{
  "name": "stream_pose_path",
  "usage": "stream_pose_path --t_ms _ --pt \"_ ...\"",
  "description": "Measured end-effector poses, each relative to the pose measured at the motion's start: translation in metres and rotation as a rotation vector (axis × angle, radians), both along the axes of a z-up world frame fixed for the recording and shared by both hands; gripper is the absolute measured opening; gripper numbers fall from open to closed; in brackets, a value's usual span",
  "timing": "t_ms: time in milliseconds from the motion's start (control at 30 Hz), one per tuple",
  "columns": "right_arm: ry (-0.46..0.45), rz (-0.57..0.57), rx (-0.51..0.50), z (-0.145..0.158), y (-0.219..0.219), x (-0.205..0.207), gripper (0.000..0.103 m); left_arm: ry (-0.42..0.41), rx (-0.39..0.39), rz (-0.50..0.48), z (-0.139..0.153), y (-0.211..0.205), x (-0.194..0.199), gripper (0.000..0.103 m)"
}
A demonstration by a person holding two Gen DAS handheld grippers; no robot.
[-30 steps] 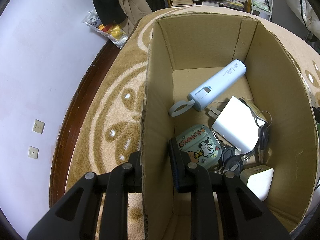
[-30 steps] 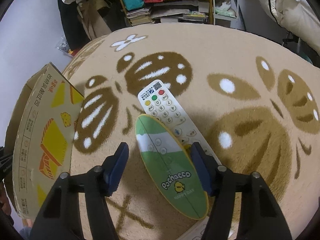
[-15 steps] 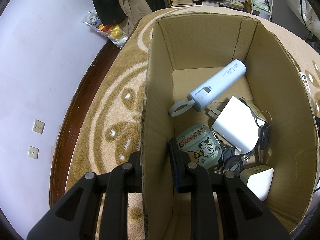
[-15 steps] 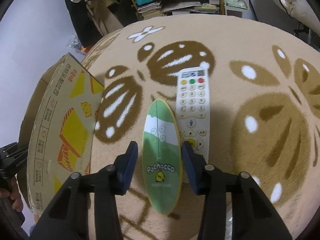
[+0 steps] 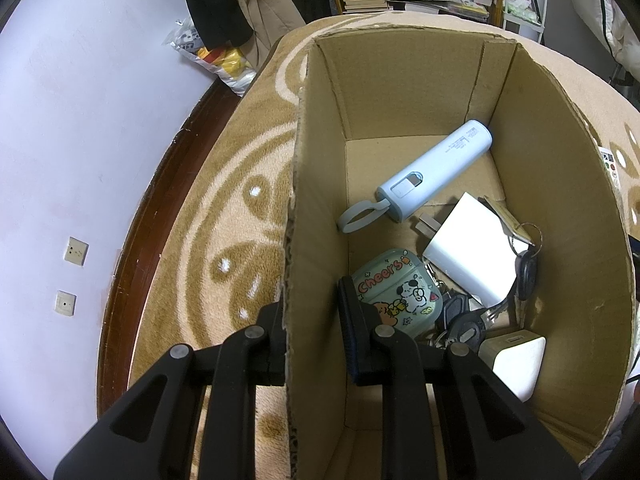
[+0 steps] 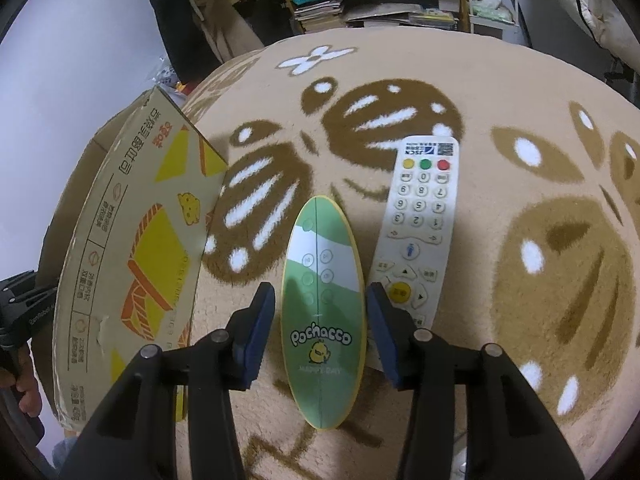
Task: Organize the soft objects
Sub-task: 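Lower the right gripper onto the green Pochacco card and close, then carry the green Pochacco card into the box and release it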
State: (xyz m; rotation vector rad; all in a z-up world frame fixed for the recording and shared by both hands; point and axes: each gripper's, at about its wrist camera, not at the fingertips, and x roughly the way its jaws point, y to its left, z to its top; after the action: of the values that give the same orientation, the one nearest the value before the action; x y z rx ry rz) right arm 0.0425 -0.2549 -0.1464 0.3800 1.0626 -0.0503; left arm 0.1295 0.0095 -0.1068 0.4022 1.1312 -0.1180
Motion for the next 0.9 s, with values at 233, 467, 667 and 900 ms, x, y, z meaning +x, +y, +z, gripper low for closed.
stream_pose_path --t_ms 233,467,667,900 --pt "0.015 0.066 -0.011 -0.009 0.022 0.012 0.058 -0.001 0.004 -0.002 -0.001 -0.001 -0.001 0.020" --pt "0.039 0.103 -0.130 -0.021 0.046 0.020 0.064 -0.002 0.003 -0.001 -0.001 -0.001 -0.001 0.020" --pt "0.030 0.089 -0.189 -0.020 0.056 0.017 0.059 -0.002 0.002 0.000 -0.001 -0.001 -0.001 0.020" --pt "-0.023 0.085 -0.221 -0.001 0.061 0.012 0.059 -0.002 0.003 -0.001 -0.001 -0.001 -0.001 0.020"
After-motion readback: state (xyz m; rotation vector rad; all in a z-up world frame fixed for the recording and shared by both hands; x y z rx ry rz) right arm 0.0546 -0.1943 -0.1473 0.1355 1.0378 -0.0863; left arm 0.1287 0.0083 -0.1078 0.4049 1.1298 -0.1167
